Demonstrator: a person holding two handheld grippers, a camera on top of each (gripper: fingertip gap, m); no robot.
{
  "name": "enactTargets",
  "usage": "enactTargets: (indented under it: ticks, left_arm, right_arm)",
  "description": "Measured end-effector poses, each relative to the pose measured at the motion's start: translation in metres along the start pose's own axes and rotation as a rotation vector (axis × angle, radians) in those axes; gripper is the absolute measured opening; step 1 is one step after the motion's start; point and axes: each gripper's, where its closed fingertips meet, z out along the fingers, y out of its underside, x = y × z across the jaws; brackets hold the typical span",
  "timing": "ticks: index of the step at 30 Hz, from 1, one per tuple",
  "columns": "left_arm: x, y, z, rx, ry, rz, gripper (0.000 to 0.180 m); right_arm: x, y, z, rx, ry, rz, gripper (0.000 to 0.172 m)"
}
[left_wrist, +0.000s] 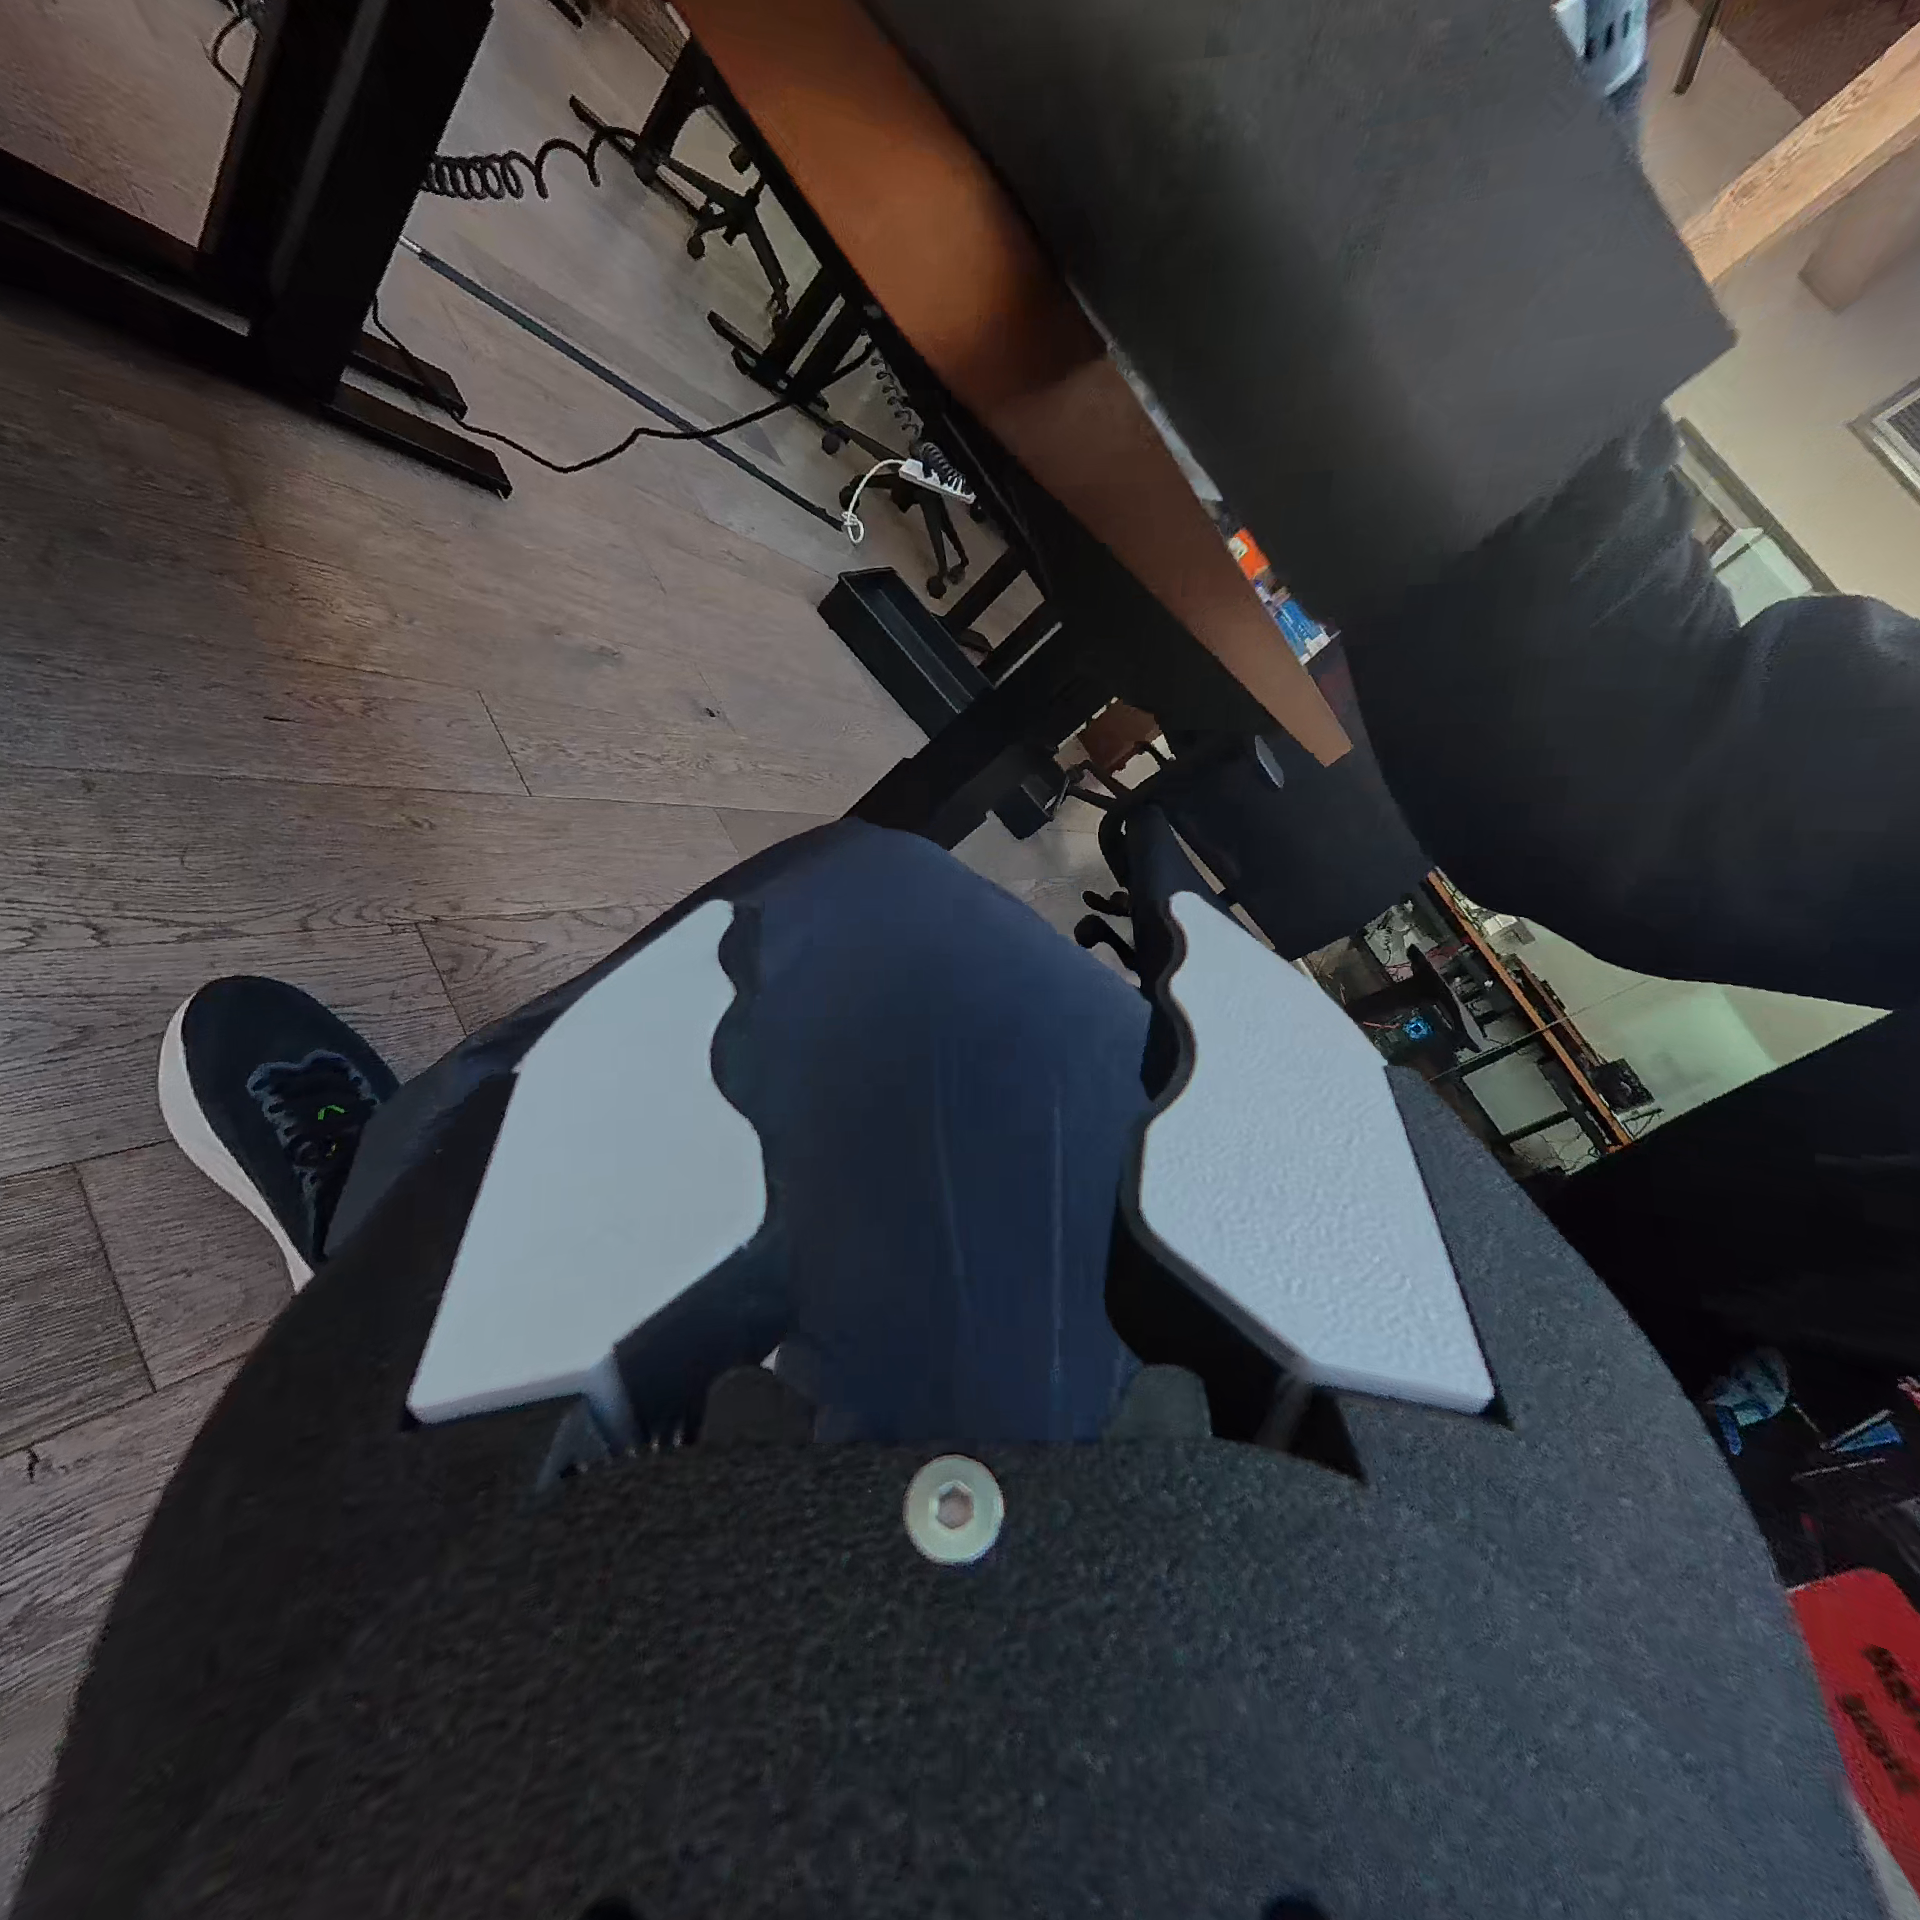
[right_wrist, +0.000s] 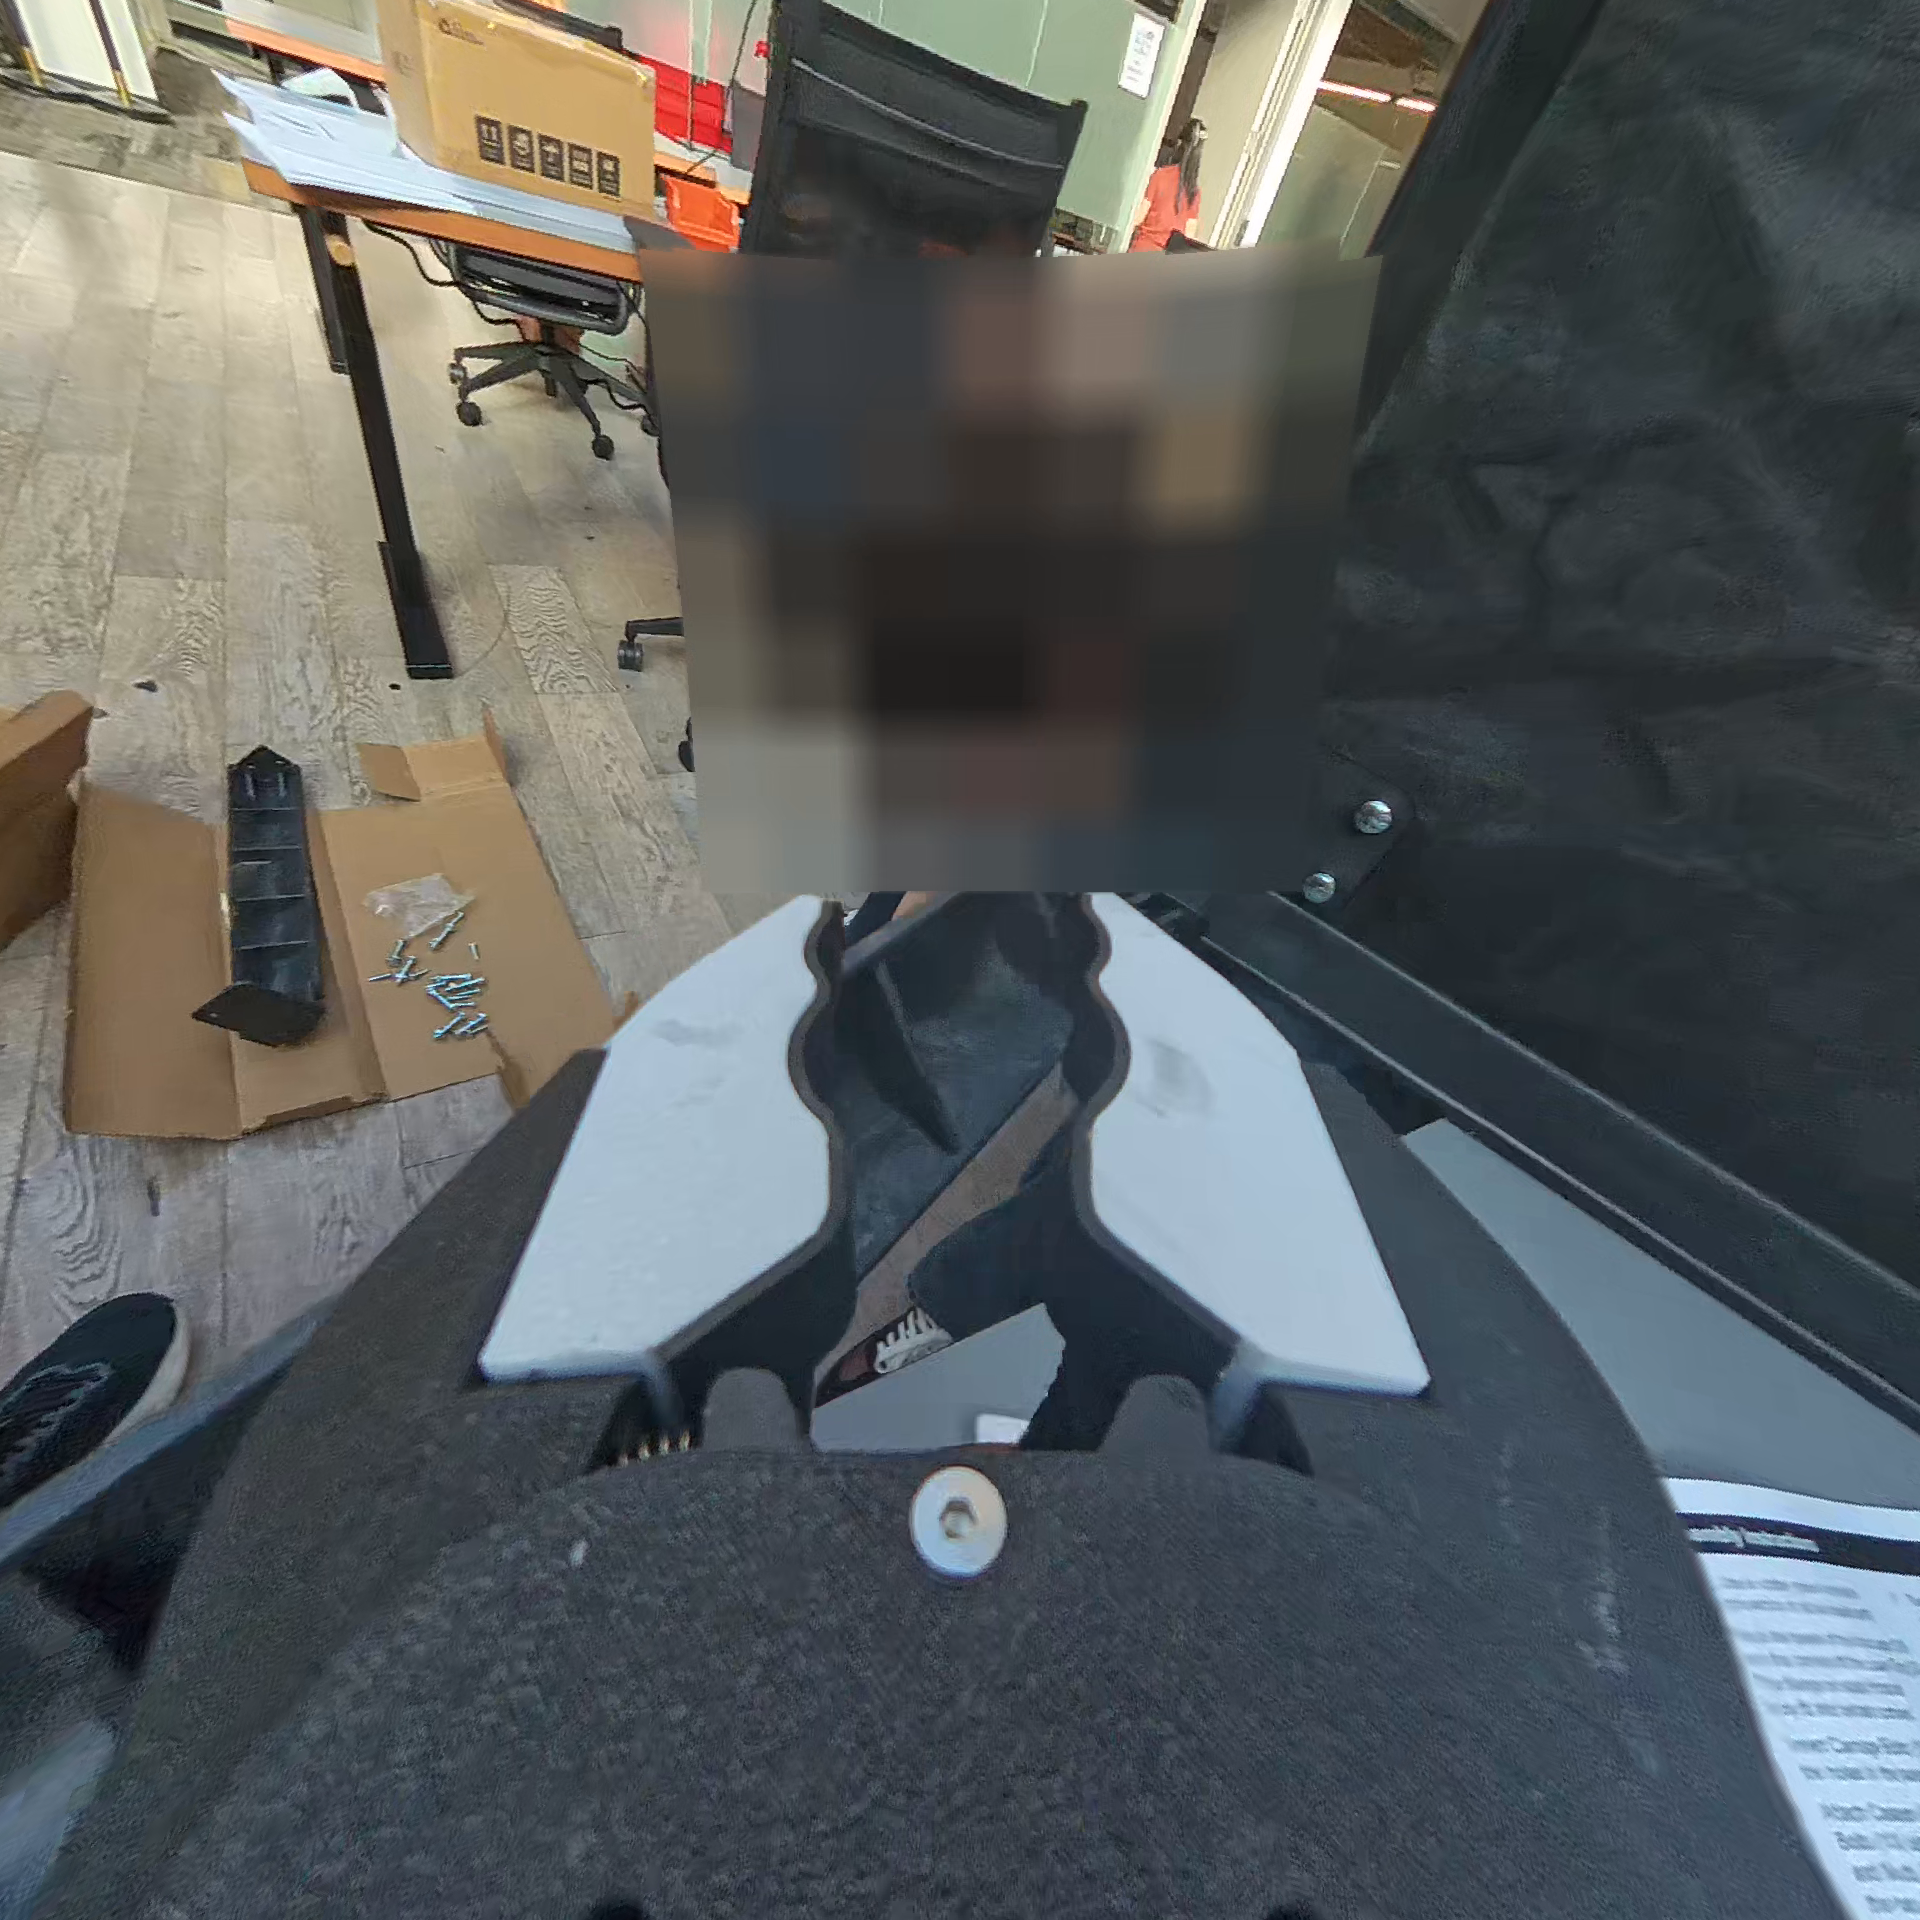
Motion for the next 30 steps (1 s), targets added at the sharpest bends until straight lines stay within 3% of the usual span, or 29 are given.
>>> enactTargets:
  ticks: [6,11,23,30]
  left_arm:
    - [0.025,-0.074,0.013,0.075,0.050,0.045,0.076]
    - [0.038,-0.115,0.013,0.127,0.088,0.063,0.078]
    - [0.049,-0.146,0.024,0.249,0.094,0.080,0.080]
    - [0.045,-0.166,0.040,0.282,0.049,0.095,0.081]
  right_arm:
    - [0.090,0.032,0.061,-0.063,0.120,-0.035,0.037]
    - [0.126,0.065,0.105,-0.144,0.142,0.008,0.033]
    - [0.169,0.105,0.197,-0.291,0.155,-0.030,0.029]
    - [0.180,0.123,0.222,-0.336,0.187,0.026,0.026]
